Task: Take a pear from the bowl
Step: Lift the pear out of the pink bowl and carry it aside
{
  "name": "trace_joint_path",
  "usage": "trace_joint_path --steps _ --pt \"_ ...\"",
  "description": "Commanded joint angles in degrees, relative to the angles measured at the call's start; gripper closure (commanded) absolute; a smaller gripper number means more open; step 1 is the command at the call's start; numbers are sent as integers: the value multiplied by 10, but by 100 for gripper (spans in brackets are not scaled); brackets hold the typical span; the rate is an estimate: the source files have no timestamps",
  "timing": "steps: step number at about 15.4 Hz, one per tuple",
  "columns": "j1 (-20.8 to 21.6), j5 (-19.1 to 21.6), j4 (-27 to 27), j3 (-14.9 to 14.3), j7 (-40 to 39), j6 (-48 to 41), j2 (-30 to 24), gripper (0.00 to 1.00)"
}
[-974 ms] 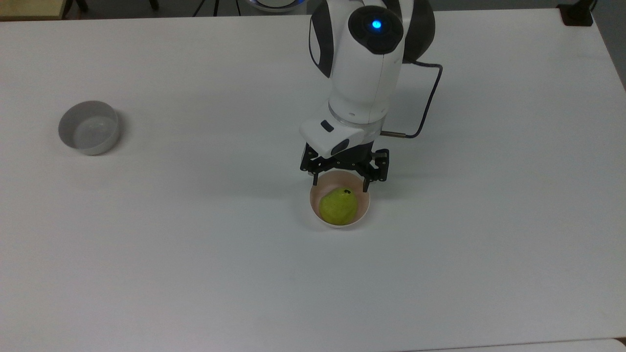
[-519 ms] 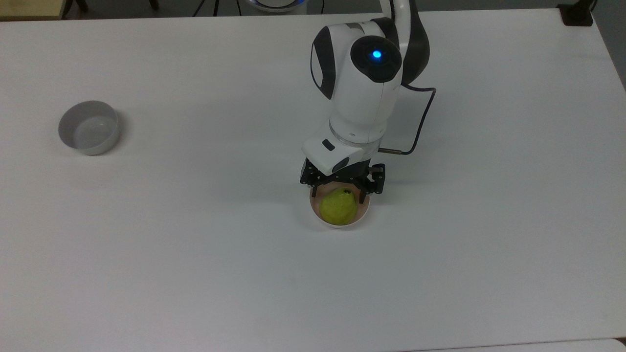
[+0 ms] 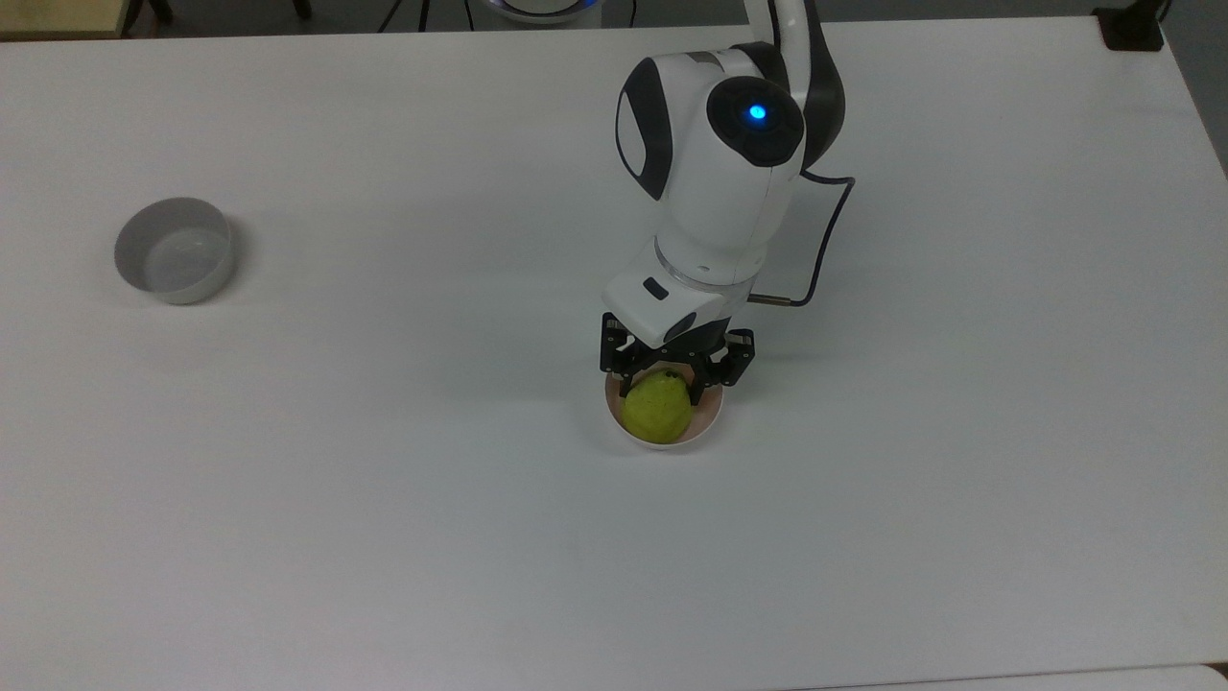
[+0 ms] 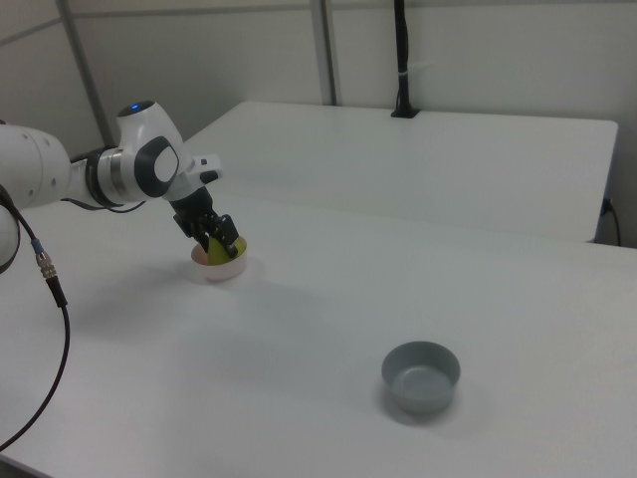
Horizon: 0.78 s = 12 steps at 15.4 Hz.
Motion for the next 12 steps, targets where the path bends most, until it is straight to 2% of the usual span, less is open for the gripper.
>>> trace_joint_path --steps 1,4,9,12 --pt "12 -10 4 -7 12 4 10 61" --pt "10 -8 6 -7 21 4 2 64" --pt "1 -4 1 -7 21 -5 -69 65" --pt "-12 -4 -34 -7 13 -17 -121 65"
